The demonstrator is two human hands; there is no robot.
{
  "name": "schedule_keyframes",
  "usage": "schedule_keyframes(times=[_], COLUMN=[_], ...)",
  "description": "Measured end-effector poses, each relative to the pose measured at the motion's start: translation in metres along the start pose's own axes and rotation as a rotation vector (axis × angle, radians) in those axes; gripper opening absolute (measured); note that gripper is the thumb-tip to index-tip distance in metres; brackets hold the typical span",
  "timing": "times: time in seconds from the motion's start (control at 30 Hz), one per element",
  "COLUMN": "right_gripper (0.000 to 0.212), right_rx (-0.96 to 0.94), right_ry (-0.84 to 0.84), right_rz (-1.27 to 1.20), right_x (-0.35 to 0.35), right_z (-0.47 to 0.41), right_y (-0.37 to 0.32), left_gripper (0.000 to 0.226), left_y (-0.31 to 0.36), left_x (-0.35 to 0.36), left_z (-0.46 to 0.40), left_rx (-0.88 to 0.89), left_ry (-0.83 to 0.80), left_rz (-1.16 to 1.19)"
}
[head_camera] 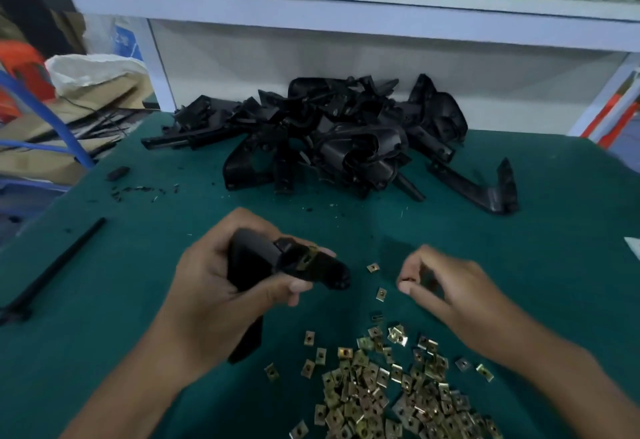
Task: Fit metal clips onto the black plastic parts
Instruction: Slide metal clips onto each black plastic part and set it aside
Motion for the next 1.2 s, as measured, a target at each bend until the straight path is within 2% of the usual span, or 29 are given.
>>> schedule_keyframes(times=[0.13,0.2,0.4,0.47,0.6,0.63,0.7,0.77,0.8,1.03,1.2], right_gripper=[0.007,0.013,0.022,0.025,0.012,0.009,0.008,0.014,0.016,0.015,0.016], right_rx=[0.082,0.089,0.075,0.059,0.024,0.026,0.057,0.033,-0.001,-0.211,-0.218], right_ry=[0.067,0.077,-0.045,-0.015,0.019,0.034,0.078,0.080,0.088,0.094,0.077], right_rz=[0.087,0.145,0.157,0.179,0.235,0.160,-0.175,-0.519,-0.608,-0.707,-0.712], right_x=[0.027,0.032,0.040,0.041,0.039,0.037,0.025,0.008,-0.001,-0.060,-0.065], right_z=[-0.004,-0.011,-0.026,-0.025,-0.025,-0.024,-0.023,-0.023,-0.023,-0.035,-0.039], right_y=[0.023,0.024,0.014,0.012,0.006,0.004,-0.006,-0.022,-0.030,-0.075,-0.083], left_gripper=[0.022,0.033,0.064,0.061,0.054,0.048,0.045,0.047,0.046,0.038,0.032], left_y=[-0.011,-0.015,-0.029,-0.032,-0.035,-0.036,-0.036,-0.035,-0.035,-0.038,-0.040], left_x=[-0.004,-0.009,-0.005,-0.003,0.002,0.002,0.004,0.005,0.006,0.010,0.008], left_z=[0.002,0.002,0.005,0.007,0.009,0.009,0.010,0.011,0.012,0.013,0.013], left_rx=[-0.124,-0.148,-0.253,-0.280,-0.309,-0.313,-0.322,-0.333,-0.332,-0.281,-0.261], left_ry=[0.128,0.188,0.245,0.249,0.268,0.272,0.259,0.237,0.234,0.229,0.206], left_rz=[0.124,0.185,0.273,0.290,0.306,0.308,0.312,0.316,0.330,0.448,0.473])
Point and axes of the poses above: each hand's wrist, its own z-axis away from the middle knuckle, its own x-axis out of the palm, y = z × x, the point moved 3 cm from there along -z, towards the middle knuckle, and after that the axes turned 15 degrees about z, right-handed, at the moved point
